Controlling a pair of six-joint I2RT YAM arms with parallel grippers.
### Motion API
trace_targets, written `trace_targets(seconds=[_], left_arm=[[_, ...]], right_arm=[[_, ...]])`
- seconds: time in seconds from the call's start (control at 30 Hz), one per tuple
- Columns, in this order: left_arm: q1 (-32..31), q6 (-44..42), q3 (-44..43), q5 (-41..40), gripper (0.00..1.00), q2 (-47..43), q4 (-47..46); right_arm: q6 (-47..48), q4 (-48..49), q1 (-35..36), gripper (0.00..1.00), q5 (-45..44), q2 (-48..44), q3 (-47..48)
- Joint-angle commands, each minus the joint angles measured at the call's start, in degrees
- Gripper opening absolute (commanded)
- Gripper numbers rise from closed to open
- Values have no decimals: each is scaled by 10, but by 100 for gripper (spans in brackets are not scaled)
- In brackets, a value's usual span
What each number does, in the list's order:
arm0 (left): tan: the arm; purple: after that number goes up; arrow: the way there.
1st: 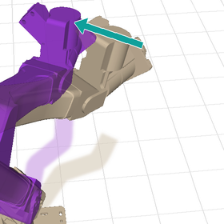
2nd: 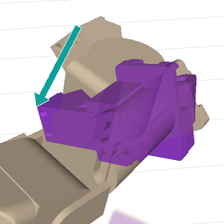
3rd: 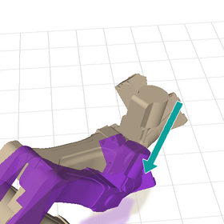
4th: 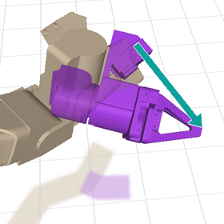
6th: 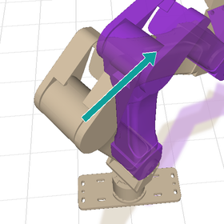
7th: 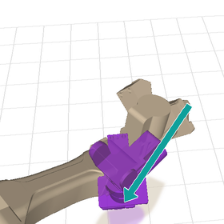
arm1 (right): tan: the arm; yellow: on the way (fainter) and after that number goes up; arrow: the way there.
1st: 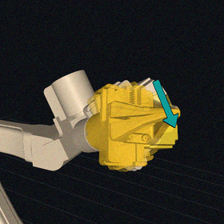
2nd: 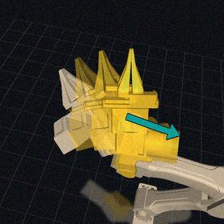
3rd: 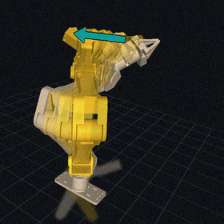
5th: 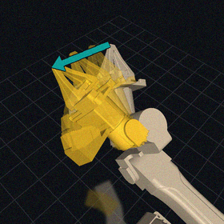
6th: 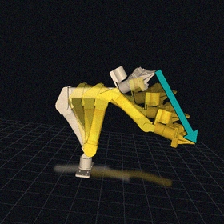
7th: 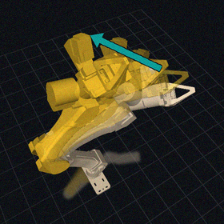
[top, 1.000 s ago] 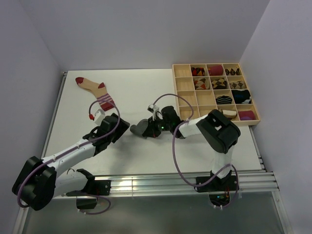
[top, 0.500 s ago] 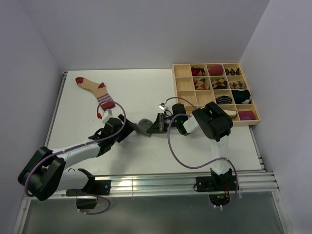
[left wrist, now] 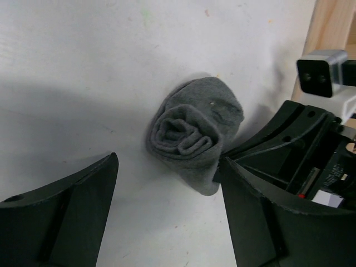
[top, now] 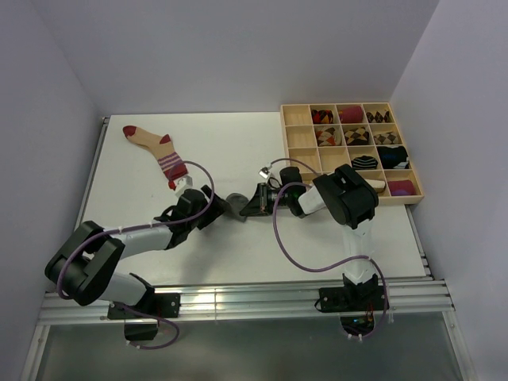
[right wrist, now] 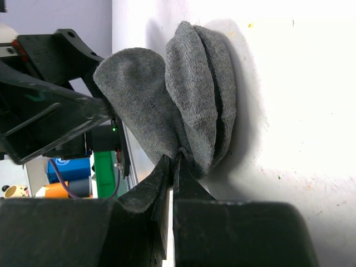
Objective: Roll the socks
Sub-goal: Roll the sock at the center of the board.
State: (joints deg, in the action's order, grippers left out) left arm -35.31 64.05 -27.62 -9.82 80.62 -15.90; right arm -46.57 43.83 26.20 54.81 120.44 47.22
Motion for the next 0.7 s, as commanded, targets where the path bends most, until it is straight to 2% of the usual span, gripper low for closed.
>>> trace_targets(seconds=[0.0,0.4,0.67], left_arm=[[-6,-16,-12,7,79,-4,-59],[-6,-8,-34,-26,75,37,-42],[-6,9,-69,-41,65,86,11]], right_arm=[[45,-76,-3,0,-49,5,6],[79,-136,10,0,-73,-8,22],[97,-161,20,0,-91,-17,28]])
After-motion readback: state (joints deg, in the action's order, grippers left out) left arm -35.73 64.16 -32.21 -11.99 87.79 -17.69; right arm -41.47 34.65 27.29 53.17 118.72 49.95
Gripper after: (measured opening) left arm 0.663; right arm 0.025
